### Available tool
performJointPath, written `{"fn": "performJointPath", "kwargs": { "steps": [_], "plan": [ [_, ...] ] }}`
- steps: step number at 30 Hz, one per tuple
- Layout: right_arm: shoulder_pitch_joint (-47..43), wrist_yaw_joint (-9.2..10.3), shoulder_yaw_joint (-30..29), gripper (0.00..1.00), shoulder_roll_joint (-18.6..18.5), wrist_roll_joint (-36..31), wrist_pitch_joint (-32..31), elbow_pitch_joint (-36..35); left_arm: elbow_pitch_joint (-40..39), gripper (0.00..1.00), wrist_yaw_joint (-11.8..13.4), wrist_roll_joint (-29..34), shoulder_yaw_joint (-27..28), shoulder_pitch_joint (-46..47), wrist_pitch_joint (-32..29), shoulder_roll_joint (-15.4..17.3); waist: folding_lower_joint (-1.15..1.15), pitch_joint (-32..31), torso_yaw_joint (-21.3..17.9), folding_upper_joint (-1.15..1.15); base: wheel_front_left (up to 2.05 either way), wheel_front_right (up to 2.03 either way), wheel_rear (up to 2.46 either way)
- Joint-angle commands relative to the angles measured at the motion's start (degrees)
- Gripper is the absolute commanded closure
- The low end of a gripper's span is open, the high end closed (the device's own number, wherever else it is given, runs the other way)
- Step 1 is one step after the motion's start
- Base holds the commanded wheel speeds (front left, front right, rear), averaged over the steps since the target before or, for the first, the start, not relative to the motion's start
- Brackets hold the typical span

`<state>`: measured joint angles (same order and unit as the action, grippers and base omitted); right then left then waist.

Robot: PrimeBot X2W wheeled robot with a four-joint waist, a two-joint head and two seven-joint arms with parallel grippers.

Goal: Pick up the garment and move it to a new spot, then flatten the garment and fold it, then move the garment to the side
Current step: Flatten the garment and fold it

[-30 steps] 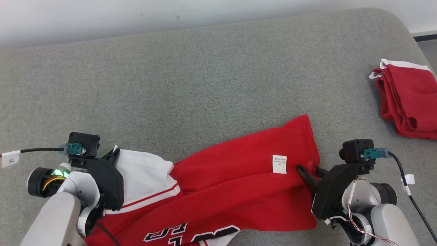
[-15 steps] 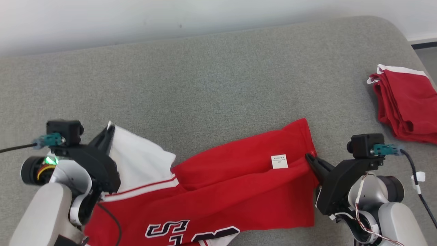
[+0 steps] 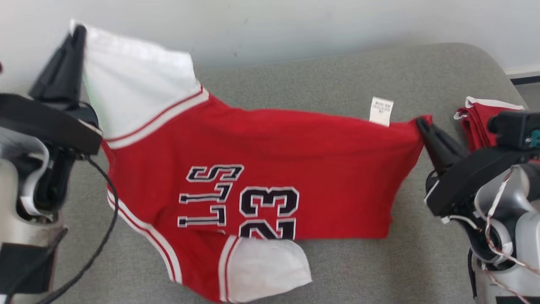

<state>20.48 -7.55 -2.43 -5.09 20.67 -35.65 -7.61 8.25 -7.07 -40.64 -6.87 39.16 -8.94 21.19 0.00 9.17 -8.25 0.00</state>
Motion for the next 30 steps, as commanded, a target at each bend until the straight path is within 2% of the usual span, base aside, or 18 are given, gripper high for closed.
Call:
{"fn": "performJointPath", "kwargs": {
  "steps": [1,7,16,30],
  "plan": [
    [1.2,0.13,-0.3,1.00,-0.6,0.5,0.5,-0.4,-1.0,1.00,-0.1,-0.2,0.5,1.5,0.5,0.5,0.00,-0.5,0.4,0.00,0.00,0.00,0.00],
    [6.1,0.13,-0.4,1.00,-2.0,2.2,3.2,-0.9,-2.8,1.00,0.2,-0.4,2.0,6.5,3.6,0.0,0.00,-1.8,0.9,0.00,0.00,0.00,0.00],
    [14.8,0.13,0.6,1.00,-5.4,5.2,4.7,0.6,-0.5,1.00,1.3,1.3,2.5,14.4,7.3,-1.1,0.00,-1.6,1.0,0.00,0.00,0.00,0.00],
    [30.4,0.13,6.7,1.00,-11.7,7.6,11.4,7.4,6.0,1.00,1.5,4.7,1.0,29.1,12.0,-1.7,0.00,1.6,-0.4,0.00,0.00,0.00,0.00]
  ]
}}
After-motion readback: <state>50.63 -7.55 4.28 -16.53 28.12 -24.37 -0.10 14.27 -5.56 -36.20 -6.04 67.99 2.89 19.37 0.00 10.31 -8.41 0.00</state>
